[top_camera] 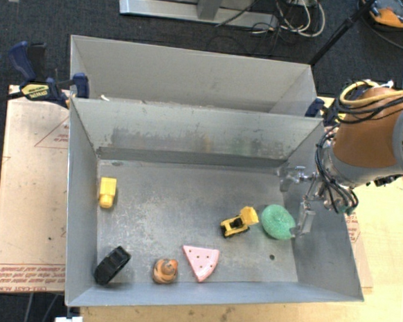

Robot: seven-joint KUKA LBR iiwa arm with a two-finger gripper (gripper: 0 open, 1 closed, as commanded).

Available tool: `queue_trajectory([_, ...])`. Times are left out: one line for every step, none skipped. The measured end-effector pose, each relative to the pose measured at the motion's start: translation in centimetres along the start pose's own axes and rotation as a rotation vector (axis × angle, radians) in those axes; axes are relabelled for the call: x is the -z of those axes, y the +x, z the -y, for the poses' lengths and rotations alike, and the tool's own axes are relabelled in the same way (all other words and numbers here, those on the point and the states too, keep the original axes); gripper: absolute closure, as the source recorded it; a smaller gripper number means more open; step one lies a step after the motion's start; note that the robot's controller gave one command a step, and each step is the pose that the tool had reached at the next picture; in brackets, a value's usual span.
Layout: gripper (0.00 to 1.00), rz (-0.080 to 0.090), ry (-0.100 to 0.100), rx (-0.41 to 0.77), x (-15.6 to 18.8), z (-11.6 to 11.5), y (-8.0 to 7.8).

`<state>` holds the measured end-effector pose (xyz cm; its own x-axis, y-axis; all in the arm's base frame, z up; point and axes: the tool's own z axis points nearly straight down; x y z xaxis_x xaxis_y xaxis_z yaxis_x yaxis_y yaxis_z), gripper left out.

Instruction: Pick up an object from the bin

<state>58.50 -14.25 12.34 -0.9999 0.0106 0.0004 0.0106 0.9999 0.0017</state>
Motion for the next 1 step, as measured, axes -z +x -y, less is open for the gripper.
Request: queue_trajectory([0.00,0.005,0.001,-0.025,0.86,0.15,0.15])
